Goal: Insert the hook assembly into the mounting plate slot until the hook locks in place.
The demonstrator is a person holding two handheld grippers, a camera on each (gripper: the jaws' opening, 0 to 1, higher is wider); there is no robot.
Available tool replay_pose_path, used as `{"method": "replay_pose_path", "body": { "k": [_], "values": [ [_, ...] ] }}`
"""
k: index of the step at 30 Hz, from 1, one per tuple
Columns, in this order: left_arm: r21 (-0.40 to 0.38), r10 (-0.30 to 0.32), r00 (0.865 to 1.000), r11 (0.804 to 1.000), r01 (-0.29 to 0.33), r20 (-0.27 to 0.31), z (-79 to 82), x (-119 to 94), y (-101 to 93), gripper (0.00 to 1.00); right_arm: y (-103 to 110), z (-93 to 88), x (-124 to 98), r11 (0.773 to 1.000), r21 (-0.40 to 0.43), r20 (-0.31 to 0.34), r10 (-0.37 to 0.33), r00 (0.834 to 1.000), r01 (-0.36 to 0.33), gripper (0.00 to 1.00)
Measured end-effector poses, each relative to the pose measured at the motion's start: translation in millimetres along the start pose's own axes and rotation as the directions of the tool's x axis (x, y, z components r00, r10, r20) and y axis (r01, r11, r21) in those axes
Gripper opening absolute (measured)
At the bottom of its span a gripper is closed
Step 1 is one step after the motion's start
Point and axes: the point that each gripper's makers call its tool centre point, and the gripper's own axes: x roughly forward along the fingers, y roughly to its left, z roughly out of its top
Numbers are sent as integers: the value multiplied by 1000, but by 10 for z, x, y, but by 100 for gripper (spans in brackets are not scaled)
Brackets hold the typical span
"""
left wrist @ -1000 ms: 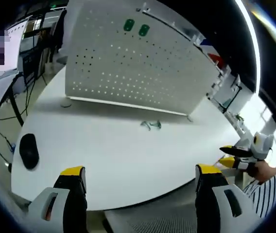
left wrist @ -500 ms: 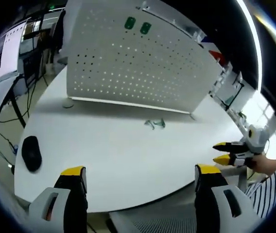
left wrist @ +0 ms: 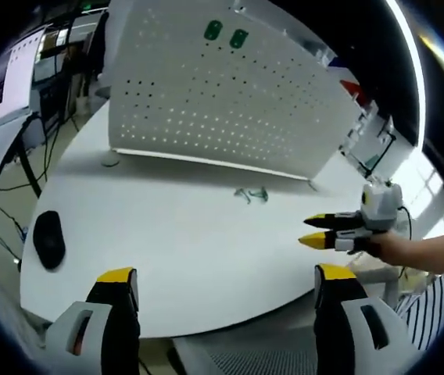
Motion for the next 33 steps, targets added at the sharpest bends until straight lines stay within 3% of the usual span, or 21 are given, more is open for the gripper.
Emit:
{"method": "replay_pose_path", "body": {
  "k": [8,15,20,26,33],
  "values": [
    [-27,25,1000,999,-25,-6,-45,-30,141,94,-47,110,380,999,-30,-42,23,999,-24,36],
    [-34,43,999,998,-43,-5,-33,-55,212,94,-206,263,659,1000,-19,-51,3,999,-4,32],
    [-57,44,999,997,-44,6,-16,-38,227,94,-310,310,871,998,-58,-79,-34,996,29,26],
    [-58,47,999,997,-47,-2,-5,-18,214,95,-381,362,1043,998,-34,-94,-46,995,43,25],
    [-60,48,999,997,-49,-10,-3,-24,234,94,-458,400,1185,996,-65,-105,-66,992,60,19]
  ]
}}
